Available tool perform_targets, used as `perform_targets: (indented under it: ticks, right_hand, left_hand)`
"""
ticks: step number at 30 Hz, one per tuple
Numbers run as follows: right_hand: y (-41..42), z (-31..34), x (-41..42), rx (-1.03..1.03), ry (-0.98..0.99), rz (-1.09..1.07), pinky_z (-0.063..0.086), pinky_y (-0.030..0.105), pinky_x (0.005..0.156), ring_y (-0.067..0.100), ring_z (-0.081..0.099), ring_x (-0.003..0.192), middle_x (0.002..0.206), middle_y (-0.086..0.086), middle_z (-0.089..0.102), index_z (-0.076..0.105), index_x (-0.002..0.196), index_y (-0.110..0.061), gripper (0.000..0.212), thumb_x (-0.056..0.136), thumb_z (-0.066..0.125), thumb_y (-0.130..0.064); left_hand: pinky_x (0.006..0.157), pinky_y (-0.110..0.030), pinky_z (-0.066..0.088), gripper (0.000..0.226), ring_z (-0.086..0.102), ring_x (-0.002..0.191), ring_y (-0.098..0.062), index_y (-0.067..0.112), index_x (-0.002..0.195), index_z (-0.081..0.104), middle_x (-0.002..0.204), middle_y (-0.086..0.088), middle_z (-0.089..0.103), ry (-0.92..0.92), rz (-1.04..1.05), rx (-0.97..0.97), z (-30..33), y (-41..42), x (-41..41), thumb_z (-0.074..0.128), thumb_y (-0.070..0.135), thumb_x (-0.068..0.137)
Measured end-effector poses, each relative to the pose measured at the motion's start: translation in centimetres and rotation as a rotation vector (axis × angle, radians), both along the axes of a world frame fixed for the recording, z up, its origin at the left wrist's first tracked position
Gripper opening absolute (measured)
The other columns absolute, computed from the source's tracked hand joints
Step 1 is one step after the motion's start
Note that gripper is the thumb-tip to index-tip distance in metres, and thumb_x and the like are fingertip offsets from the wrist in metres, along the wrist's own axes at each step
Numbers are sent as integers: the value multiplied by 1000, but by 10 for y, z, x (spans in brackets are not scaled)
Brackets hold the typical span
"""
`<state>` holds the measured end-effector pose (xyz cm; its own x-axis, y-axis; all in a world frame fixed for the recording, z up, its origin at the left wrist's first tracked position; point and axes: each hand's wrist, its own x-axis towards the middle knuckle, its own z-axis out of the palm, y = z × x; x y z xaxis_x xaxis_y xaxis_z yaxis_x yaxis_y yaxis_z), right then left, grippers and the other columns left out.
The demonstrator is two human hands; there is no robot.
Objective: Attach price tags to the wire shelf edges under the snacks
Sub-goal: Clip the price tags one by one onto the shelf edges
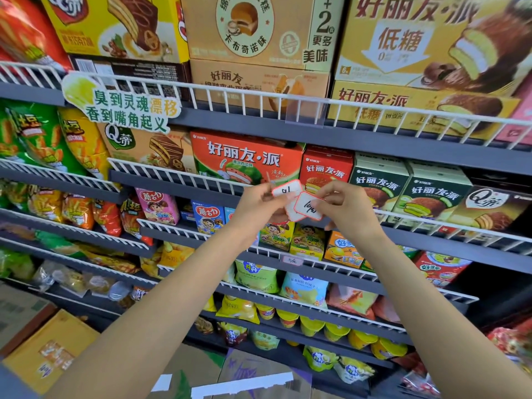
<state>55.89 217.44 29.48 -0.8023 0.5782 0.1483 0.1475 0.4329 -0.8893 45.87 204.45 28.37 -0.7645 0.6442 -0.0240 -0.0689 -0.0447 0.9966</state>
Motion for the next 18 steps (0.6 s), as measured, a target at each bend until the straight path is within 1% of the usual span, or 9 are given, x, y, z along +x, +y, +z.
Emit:
perform_targets:
  ticks: [3, 5, 7, 9, 11, 13, 15, 16, 18]
  right_hand:
    - [3, -2, 2, -68, 27, -23, 56, 31, 52, 21, 63, 61, 84, 13, 68, 61, 86, -9, 8, 84, 67, -4]
    - [4, -3, 3, -112, 50, -52, 55, 25, 50, 22, 66, 66, 89, 16, 66, 62, 92, -11, 13, 85, 65, -1]
    - [6, -4, 4, -128, 67, -70, 57, 26, 54, 24, 67, 70, 90, 16, 65, 63, 101, -13, 20, 86, 61, 1]
    - [7, -5, 4, -100, 67, -88, 59, 31, 59, 25, 69, 70, 91, 13, 64, 62, 109, -14, 26, 88, 58, 2]
    - [8, -6, 3, -62, 71, -100, 59, 35, 63, 26, 70, 71, 92, 10, 60, 61, 112, -18, 31, 89, 54, 3]
    - [9, -7, 2, 5, 63, -102, 59, 32, 62, 25, 69, 72, 93, 9, 58, 61, 113, -20, 33, 90, 52, 3]
    - [10, -7, 2, 74, 33, -107, 57, 27, 55, 19, 69, 66, 95, 10, 60, 61, 113, -19, 32, 90, 52, 1]
    - [11, -7, 2, 100, 21, -112, 56, 23, 50, 16, 67, 62, 94, 9, 61, 61, 111, -19, 29, 90, 52, 0]
    - [13, -9, 2, 172, 16, -131, 53, 24, 45, 16, 66, 59, 91, 7, 66, 63, 105, -19, 24, 91, 53, -2]
  left_hand:
    - [64, -21, 58, 14, 70, 63, -10, 4, 105, 58, 88, -6, 69, -14, 30, -18, -4, -3, -5, 56, 7, 92]
    - [64, -21, 58, 14, 70, 61, -10, 0, 107, 55, 89, -10, 68, 78, 65, -99, -9, -4, -10, 53, 6, 94]
    - [62, -21, 57, 19, 67, 54, -8, -2, 112, 53, 91, -15, 67, 159, 61, -226, -14, -3, -15, 52, 4, 94]
    - [64, -25, 57, 29, 65, 50, -8, -1, 121, 49, 92, -18, 65, 182, -8, -322, -16, 1, -15, 54, 2, 93]
    - [68, -28, 56, 44, 65, 50, -7, 2, 134, 41, 94, -16, 64, 175, -73, -349, -15, 5, -11, 55, 2, 92]
    - [75, -31, 55, 50, 64, 48, -6, 4, 140, 37, 94, -9, 60, 161, -111, -335, -13, 8, -7, 54, 2, 93]
    - [74, -29, 55, 54, 64, 49, -5, 5, 142, 33, 92, -5, 61, 151, -134, -328, -14, 10, -4, 54, 2, 93]
    - [69, -25, 55, 57, 64, 49, -5, 5, 144, 30, 95, -9, 63, 152, -140, -330, -16, 10, -5, 54, 3, 93]
    - [63, -19, 55, 62, 65, 51, -6, 7, 147, 25, 119, -17, 59, 191, -144, -353, -21, 10, -6, 55, 4, 93]
